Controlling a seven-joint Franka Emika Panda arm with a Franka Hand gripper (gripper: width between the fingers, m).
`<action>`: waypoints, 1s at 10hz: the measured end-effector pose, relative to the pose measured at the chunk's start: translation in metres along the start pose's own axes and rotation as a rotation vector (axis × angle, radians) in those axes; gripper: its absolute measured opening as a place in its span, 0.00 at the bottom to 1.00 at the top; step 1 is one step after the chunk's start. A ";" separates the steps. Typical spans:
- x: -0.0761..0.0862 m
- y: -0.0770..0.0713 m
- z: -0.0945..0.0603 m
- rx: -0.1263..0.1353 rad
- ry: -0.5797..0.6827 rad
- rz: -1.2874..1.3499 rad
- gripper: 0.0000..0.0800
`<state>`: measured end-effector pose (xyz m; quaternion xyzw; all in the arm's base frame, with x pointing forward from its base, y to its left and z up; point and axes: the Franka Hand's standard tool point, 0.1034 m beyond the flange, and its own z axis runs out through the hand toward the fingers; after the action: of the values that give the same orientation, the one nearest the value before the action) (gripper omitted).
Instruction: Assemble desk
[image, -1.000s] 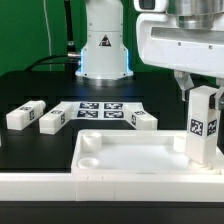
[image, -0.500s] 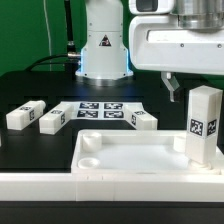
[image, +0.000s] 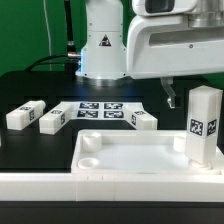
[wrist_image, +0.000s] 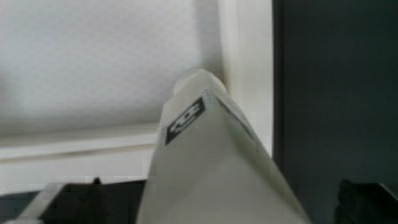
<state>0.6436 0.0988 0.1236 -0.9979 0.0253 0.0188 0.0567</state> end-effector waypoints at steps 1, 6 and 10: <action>0.000 0.000 0.000 -0.001 0.001 -0.069 0.81; 0.001 0.005 0.001 -0.010 -0.002 -0.480 0.81; 0.000 0.006 0.001 -0.010 -0.005 -0.513 0.47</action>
Offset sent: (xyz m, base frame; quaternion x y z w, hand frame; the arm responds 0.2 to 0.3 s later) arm 0.0054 -0.0008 0.0004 0.0015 -0.0004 -0.1546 0.9880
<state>0.6436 0.0926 0.1220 -0.9719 -0.2289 0.0061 0.0547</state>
